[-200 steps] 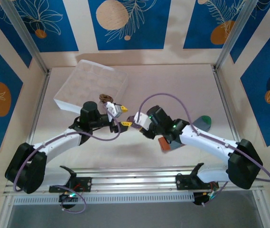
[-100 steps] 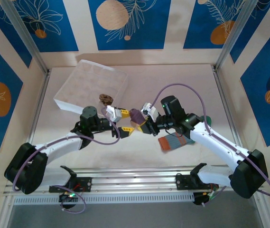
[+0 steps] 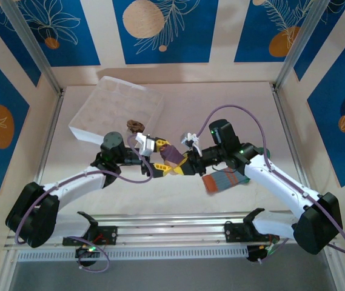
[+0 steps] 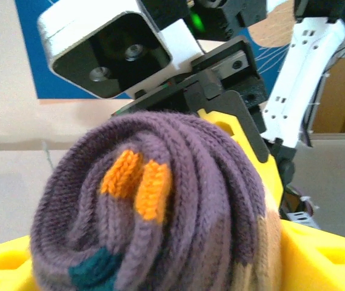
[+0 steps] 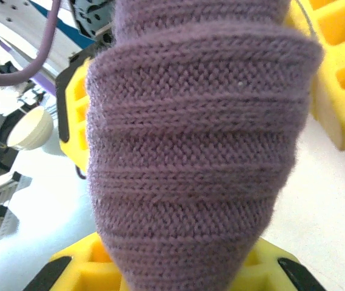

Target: Roll the socks

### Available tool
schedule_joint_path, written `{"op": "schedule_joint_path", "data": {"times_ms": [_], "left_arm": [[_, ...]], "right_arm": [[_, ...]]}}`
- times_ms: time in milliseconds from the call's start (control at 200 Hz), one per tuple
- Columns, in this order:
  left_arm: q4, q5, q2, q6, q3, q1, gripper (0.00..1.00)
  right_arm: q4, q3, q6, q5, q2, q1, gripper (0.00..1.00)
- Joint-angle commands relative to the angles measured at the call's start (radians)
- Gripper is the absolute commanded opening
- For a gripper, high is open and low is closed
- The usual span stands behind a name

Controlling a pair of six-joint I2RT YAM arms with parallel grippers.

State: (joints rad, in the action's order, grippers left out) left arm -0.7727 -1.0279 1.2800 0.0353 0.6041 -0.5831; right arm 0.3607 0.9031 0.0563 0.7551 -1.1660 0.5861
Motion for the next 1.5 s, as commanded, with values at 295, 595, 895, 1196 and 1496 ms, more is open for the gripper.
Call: {"op": "schedule_joint_path", "data": {"times_ms": [295, 595, 895, 1196, 1496], "left_arm": [[-0.068, -0.106, -0.004, 0.097, 0.064, 0.003, 0.25], [0.124, -0.022, -0.093, -0.005, 0.069, 0.025, 0.00], [0.642, 0.460, -0.236, -0.301, 0.159, 0.109, 0.00], [0.713, 0.689, -0.113, -0.141, 0.316, 0.340, 0.00], [0.773, 0.673, 0.127, -0.184, 0.550, 0.419, 0.00]], "right_arm": [[0.041, 0.111, -0.006, 0.281, -0.076, -0.005, 0.00], [0.005, 0.136, -0.068, 0.143, -0.123, -0.043, 0.47], [-0.064, 0.178, -0.227, -0.416, -0.144, -0.048, 0.71], [0.174, 0.591, -0.387, -0.698, -0.531, -0.051, 0.63], [0.315, 1.028, -0.466, -0.738, -0.935, -0.023, 0.61]]}}
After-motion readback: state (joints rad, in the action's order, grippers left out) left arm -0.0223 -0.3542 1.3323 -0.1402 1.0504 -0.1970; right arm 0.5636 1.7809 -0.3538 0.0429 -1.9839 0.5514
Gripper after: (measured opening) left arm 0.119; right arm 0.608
